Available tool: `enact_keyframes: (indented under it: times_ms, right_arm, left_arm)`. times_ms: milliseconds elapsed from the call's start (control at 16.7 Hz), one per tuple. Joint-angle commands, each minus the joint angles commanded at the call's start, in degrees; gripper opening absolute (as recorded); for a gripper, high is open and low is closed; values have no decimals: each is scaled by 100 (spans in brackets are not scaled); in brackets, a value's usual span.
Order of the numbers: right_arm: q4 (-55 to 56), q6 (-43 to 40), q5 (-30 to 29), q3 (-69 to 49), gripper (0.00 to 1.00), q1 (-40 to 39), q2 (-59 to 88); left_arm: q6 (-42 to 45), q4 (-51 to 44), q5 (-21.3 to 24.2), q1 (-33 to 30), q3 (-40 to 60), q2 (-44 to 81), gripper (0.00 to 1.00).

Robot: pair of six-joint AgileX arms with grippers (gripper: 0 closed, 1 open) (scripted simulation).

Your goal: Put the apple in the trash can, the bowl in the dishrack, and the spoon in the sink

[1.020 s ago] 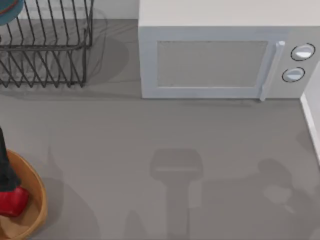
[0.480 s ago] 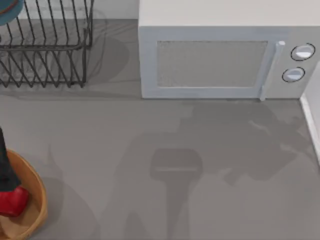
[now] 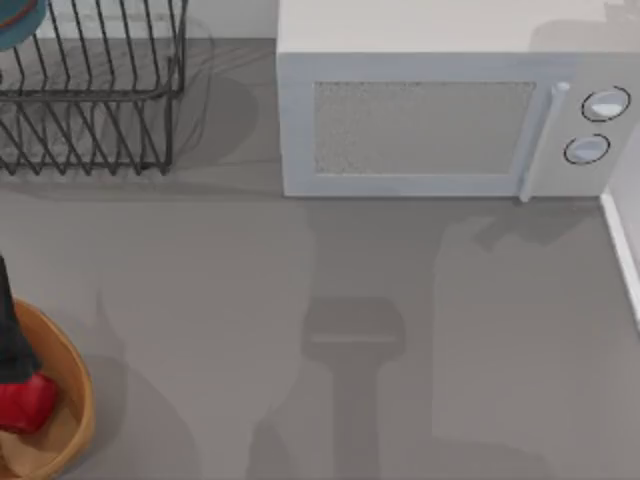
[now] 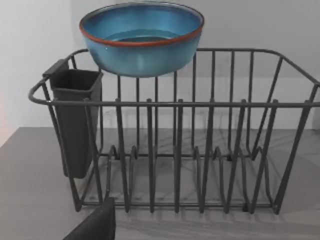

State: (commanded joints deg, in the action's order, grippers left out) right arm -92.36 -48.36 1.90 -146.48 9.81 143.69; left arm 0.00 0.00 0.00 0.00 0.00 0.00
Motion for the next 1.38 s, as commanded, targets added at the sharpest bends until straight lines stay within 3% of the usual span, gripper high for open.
enact_keyframes:
  times_ms: [300, 780, 1380]
  right_arm:
    - [-457, 67, -11, -1596, 0, 13, 1147]
    - [-506, 92, -11, -1798, 0, -18, 1325]
    - [1069, 111, -3, 564, 0, -19, 601]
  left_arm:
    - [0, 0, 0, 0, 0, 0, 100]
    - [0, 0, 0, 0, 0, 0, 100]
    - [0, 0, 0, 0, 0, 0, 100]
